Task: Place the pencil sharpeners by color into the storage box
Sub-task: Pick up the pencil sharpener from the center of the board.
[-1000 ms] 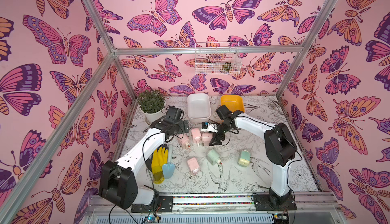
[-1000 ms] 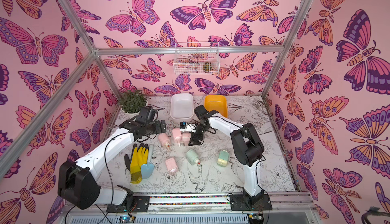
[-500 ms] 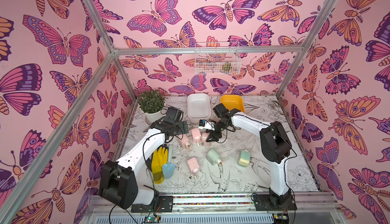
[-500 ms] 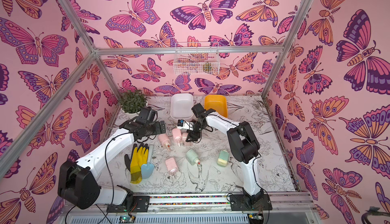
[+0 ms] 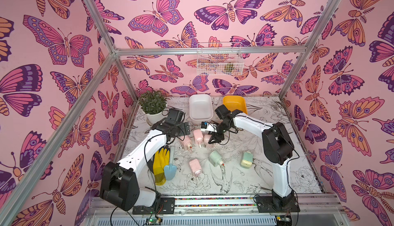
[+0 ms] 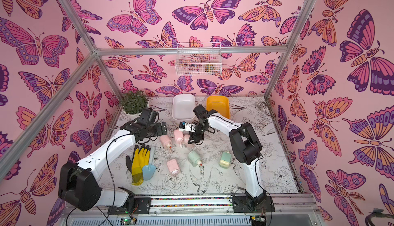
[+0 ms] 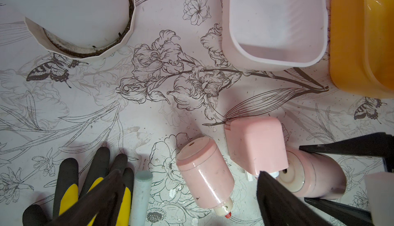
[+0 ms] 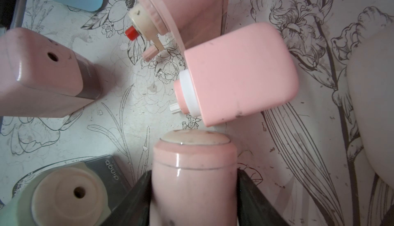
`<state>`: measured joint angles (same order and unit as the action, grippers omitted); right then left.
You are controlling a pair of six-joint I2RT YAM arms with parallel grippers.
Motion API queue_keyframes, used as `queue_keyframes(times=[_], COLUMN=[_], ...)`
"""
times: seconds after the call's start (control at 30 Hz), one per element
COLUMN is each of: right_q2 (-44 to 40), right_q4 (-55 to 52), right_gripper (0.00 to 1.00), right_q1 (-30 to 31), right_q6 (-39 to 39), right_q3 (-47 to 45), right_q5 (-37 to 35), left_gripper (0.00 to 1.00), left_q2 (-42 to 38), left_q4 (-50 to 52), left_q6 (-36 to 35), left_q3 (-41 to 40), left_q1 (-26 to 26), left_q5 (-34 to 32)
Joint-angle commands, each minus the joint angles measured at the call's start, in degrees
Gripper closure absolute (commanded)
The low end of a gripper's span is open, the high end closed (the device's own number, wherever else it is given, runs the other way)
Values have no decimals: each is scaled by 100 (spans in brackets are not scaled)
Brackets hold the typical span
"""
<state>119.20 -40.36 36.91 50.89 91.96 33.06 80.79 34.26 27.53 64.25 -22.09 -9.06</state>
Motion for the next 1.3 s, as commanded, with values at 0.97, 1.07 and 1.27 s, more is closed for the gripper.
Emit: queue_keyframes(times=[0.97,1.07,1.27], right_q2=[-1531,-1680,-1502], right_q4=[106,418,480], right_gripper=[100,100,100], right_q1=[-1475,-1858,-2548], right_q6=[290,235,378], right_q3=[-363,-446,-238], right_q5=[1010,1172,879], left_gripper=[0,0,0], left_q2=[-21,125,742], left_q4=[-178,-192,-205], left_q6=[-314,-374,-730], left_q3=[94,270,883], left_q1=[-86,-289,-875], left_q5=[904,956,1098])
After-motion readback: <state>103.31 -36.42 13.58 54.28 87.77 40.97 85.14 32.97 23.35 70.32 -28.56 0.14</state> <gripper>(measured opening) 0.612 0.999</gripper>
